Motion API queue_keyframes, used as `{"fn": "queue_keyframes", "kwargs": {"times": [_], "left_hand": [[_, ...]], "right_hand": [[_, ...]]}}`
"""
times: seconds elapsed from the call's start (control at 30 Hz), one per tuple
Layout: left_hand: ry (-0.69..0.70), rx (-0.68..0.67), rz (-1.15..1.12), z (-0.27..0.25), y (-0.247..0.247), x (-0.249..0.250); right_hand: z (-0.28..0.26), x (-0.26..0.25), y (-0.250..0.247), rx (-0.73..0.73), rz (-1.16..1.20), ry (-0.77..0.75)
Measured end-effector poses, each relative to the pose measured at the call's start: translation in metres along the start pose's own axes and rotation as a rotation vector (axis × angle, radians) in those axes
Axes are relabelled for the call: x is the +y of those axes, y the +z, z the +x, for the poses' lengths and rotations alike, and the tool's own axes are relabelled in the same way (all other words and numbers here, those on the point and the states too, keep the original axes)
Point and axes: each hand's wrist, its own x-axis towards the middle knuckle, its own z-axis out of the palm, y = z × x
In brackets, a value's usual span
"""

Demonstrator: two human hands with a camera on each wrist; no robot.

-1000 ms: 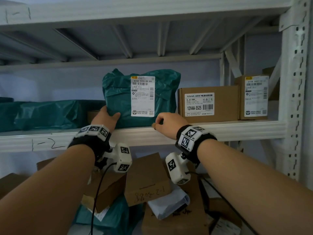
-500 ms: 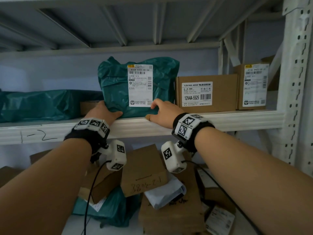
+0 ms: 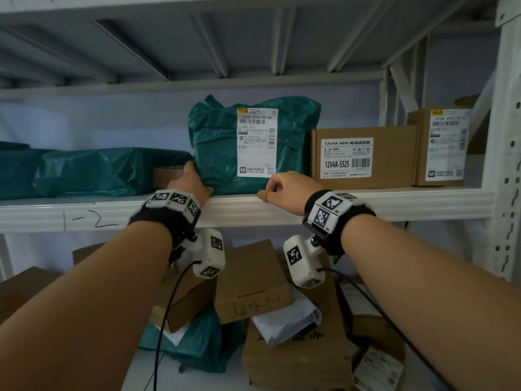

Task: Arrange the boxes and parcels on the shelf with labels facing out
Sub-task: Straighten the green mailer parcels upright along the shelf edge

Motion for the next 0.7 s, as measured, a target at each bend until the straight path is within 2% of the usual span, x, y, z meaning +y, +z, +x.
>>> {"fn": "queue_keyframes", "kwargs": {"times": [0.2,0.3,0.4,0.57,0.7], "left_hand": [[-0.158,-0.05,0.099,-0.012,0.001,-0.002],[-0.168,-0.074,0.156,-0.021,-0.002,-0.005],[-0.216,-0.034,0.189,-0.029,-0.003,-0.003],[-0.293,-0.031,0.225,-0.037,-0.002,0.008],[-0.242,-0.033,0.253,-0.038,-0.001,0.004]], "right_hand": [[-0.004,0.0,-0.004,-0.047,-0.015,0.001],[-0.007,0.001,-0.006,-0.111,-0.065,-0.054],[-0.009,0.003,-0.008,-0.139,-0.139,-0.127],[-0.011,0.008,-0.009,-0.101,-0.039,-0.133],[-0.014,0.003,-0.005,-0.046,-0.046,-0.072]]}}
